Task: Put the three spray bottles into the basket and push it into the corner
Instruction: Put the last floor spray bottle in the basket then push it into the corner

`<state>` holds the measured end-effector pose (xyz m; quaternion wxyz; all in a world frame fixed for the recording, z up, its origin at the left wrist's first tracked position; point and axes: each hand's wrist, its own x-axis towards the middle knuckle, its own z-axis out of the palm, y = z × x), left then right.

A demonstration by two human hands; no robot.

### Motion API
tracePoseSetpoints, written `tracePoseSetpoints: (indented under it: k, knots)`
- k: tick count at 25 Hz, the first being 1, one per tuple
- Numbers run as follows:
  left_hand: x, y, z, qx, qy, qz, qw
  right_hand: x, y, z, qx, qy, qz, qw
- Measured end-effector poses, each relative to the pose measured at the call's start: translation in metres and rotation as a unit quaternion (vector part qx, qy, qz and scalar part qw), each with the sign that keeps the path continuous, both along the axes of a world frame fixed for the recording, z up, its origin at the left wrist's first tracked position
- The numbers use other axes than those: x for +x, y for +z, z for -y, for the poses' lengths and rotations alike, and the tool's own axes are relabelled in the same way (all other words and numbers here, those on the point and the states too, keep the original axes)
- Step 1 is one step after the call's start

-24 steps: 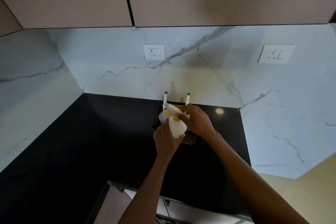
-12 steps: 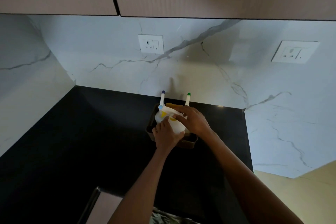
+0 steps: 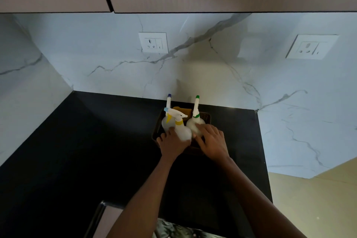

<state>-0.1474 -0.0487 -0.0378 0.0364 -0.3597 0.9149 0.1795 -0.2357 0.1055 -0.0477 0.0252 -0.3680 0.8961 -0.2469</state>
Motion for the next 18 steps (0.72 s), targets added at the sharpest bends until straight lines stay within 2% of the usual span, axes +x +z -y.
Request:
tracePoseSetpoints:
  k: [5, 11, 13, 18]
  knots:
    - [-0.008, 0.003, 0.004, 0.072, 0.014, 0.029, 0.997, 0.011, -0.017, 0.001, 0.099, 0.012, -0.043, 0.994]
    - [-0.012, 0.005, 0.011, 0.12, 0.014, 0.048, 0.992, 0.015, -0.029, -0.002, 0.129, 0.018, -0.022, 0.991]
    - [-0.007, 0.004, 0.011, 0.112, 0.01, 0.024, 0.993, 0.017, -0.032, -0.003, 0.128, 0.014, -0.017, 0.992]
    - [0.033, -0.012, 0.011, 0.026, -0.018, -0.11, 0.993, 0.025, -0.036, -0.003, 0.117, 0.0, 0.007, 0.993]
